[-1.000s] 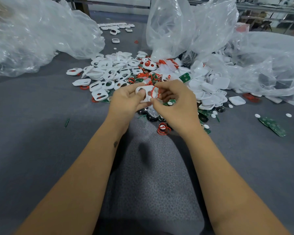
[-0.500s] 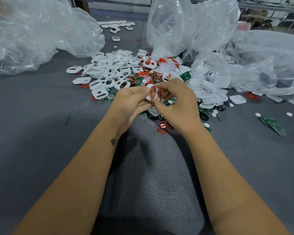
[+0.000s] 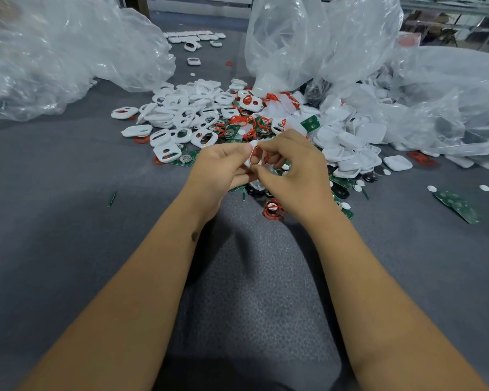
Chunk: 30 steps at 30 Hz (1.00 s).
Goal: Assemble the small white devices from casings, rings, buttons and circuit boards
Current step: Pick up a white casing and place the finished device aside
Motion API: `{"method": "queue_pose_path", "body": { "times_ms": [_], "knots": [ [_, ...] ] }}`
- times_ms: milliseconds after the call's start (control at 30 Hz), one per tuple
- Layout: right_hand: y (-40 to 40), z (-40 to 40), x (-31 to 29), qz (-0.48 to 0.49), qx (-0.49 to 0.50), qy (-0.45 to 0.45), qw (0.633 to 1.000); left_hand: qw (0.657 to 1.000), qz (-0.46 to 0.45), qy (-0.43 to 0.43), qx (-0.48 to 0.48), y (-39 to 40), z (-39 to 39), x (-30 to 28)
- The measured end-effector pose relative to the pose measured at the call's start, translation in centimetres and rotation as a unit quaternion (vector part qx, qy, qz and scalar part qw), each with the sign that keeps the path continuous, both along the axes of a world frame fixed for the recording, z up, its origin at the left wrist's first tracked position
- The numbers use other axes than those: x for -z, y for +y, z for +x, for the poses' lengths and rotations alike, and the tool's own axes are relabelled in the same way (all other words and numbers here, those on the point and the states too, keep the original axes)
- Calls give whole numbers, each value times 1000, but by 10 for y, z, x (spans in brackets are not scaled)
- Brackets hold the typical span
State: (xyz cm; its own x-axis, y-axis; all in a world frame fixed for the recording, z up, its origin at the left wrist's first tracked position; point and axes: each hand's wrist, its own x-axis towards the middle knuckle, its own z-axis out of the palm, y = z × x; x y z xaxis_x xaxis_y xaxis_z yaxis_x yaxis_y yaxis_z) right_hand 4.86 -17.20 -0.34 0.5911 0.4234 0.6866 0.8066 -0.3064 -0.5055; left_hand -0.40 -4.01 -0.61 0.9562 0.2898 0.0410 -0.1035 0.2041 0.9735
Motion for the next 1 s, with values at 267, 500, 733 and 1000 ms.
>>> {"method": "queue_pose_path", "body": {
  "times_ms": [267,500,733,1000],
  "knots": [
    [1,-3,-4,62,3,44,997,996,-93,-8,15,-3,0,-3],
    [5,-8,-4,91,-19,150,984,997,-48,-23,53,1,-2,0],
    [2,0,-2,158,-130,317,926,998,-40,-4,42,11,0,2],
    [-1,4,1,219,-150,363,893,996,-20,-14,84,10,-2,2]
  ]
}}
